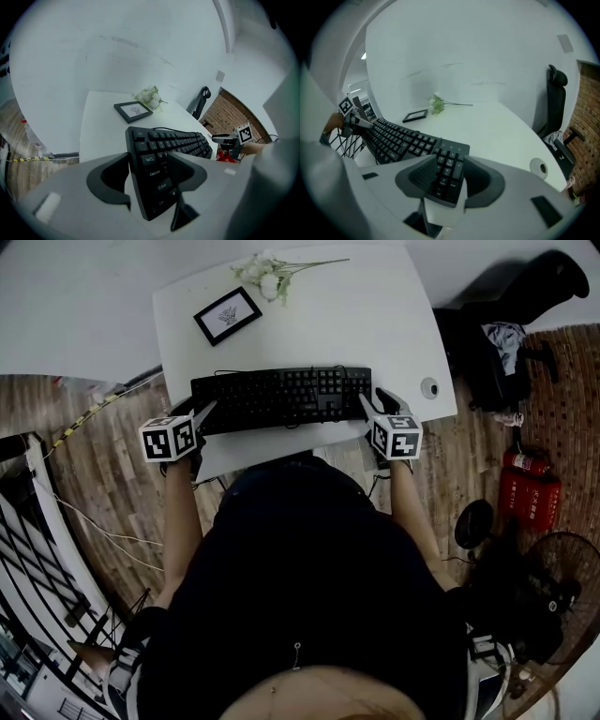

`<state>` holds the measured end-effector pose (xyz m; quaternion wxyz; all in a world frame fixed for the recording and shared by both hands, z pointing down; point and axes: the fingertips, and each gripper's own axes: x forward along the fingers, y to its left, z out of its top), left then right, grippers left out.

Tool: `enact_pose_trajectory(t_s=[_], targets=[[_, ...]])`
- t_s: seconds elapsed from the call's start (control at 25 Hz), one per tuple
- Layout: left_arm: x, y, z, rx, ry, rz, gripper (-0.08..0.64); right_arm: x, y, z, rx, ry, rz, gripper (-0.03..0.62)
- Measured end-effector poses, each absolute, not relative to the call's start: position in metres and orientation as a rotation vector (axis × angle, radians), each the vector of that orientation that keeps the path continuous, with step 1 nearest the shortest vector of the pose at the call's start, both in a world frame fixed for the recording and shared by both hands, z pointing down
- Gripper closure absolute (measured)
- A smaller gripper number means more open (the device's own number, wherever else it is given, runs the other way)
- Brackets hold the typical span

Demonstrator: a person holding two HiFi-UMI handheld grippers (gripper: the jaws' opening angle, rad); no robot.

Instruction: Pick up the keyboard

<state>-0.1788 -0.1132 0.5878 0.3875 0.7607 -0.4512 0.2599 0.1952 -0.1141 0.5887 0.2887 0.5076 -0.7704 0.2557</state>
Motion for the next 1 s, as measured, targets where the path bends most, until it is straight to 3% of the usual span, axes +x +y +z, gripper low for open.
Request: enact_pose_trajectory(t_s=[0.52, 1.0], targets=[[-0.176, -0.110, 0.576, 1.948, -1.146, 0.671, 0.313, 0.198, -0.117, 0.629, 1.188, -2.014, 1.124, 0.345], [-0.173, -0.109, 0.579, 1.934, -1.152, 0.688, 0.314, 0.203, -0.112, 0.647, 1.188, -1.887, 1.374, 0.319]])
